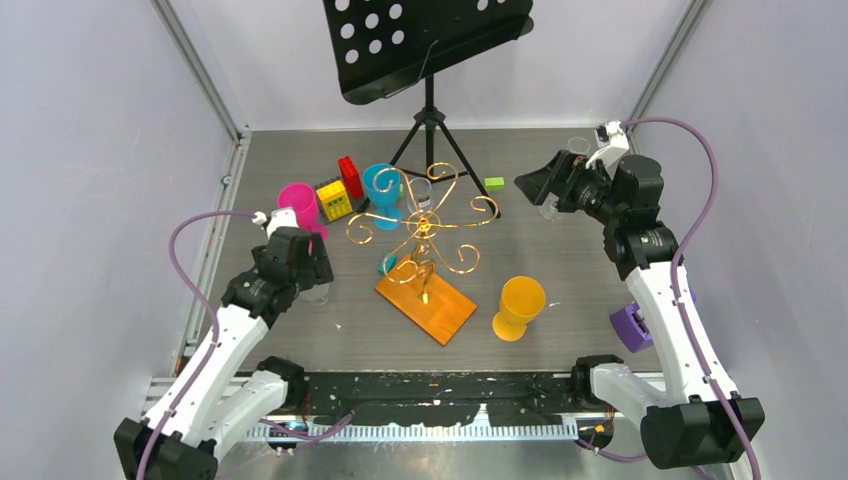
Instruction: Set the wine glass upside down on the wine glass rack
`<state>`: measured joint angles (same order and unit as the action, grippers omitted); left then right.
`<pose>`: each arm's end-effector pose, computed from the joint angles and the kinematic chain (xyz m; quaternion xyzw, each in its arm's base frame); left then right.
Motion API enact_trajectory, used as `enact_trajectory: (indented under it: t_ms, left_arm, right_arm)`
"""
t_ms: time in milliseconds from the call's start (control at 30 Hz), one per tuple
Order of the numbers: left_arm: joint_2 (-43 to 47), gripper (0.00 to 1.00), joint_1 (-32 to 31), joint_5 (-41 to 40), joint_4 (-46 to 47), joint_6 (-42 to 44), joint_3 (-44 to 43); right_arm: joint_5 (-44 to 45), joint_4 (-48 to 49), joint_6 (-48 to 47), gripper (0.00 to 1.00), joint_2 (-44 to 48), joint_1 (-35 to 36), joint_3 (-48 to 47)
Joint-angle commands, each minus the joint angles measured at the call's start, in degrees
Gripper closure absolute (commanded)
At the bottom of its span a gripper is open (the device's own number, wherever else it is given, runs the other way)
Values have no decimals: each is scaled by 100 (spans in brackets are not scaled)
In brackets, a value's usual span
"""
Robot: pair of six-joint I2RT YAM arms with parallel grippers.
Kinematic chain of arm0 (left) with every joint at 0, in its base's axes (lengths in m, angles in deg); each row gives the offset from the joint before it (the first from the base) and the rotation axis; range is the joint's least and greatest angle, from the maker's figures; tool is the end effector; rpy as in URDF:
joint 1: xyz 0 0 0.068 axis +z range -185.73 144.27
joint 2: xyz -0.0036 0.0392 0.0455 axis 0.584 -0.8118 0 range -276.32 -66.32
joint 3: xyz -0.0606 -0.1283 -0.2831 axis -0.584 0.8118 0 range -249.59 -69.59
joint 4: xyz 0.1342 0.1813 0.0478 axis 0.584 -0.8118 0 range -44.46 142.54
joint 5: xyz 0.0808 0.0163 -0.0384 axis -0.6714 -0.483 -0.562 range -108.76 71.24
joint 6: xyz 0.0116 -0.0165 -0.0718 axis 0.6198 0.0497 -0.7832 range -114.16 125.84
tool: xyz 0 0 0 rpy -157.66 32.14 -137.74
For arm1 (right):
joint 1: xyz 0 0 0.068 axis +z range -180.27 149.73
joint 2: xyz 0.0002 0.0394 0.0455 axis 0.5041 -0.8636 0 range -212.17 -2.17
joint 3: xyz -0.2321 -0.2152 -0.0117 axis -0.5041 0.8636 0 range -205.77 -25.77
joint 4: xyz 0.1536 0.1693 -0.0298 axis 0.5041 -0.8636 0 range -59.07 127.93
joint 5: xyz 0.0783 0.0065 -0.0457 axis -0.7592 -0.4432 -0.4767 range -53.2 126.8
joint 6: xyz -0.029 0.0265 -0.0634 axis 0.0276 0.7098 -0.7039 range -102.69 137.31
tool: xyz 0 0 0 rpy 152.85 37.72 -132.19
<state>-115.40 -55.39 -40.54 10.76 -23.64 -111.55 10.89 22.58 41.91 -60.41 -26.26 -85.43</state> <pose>0.1226 -0.0192 0.2808 -0.1448 0.9105 0.0175 0.3871 0.1916 0.0409 0.4102 0.0012 0.7799 0.3195 0.5382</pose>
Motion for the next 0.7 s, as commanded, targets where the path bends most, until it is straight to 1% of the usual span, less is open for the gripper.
enact_trajectory:
  t_ms: [0,100,200,367,500,667]
  left_arm:
    - [391,12,-20,-336,-448,49,-449]
    - [545,10,-9,-538,-646,15,-540]
    - [615,11,113,-496,-753,-116,-506]
    - [533,18,411,-323,-627,-181,-295]
    - [374,27,450,-277,-413,-174,-195]
    - [-58,31,489,-251,-327,-72,-202]
  right_arm:
    - [-96,297,58,5,66,12,22]
    - [-113,315,76,5,68,10,44]
    - [-128,320,84,5,69,11,48]
    - [-143,326,76,5,100,16,67]
    - [-145,323,50,5,149,8,107]
    - [-134,324,32,5,191,12,129]
